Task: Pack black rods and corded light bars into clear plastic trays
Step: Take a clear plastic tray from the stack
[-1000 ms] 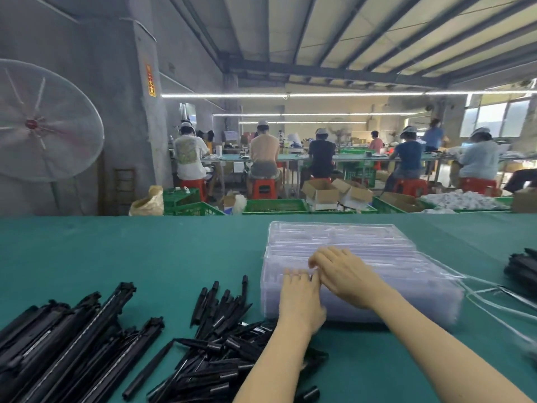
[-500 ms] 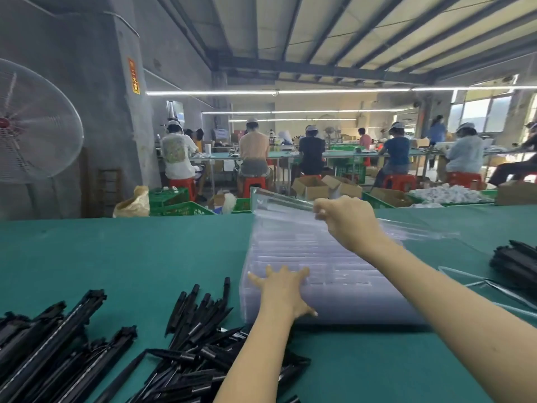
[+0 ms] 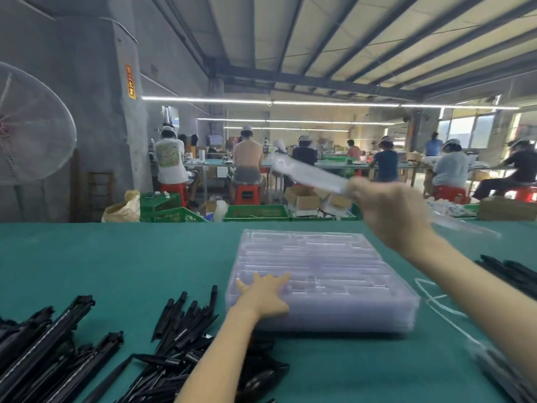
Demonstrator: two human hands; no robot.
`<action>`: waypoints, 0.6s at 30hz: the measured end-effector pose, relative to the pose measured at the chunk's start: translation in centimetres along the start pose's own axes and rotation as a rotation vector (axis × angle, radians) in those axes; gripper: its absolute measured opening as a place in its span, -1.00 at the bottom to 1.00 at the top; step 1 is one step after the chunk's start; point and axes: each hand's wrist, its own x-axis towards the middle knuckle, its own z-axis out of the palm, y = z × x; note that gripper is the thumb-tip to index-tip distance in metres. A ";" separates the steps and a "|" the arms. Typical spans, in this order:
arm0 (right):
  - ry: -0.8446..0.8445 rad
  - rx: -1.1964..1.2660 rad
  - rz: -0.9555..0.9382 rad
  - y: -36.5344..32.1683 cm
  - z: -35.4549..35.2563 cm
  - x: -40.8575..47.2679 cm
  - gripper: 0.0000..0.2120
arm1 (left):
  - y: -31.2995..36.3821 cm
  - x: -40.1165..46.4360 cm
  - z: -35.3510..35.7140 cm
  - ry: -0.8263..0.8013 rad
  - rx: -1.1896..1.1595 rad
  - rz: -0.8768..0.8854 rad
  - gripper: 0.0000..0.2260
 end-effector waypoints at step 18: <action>-0.426 0.221 0.014 -10.1 -1.5 -11.4 -0.77 | 2.4 -15.3 -1.7 0.031 -2.406 -0.128 -0.43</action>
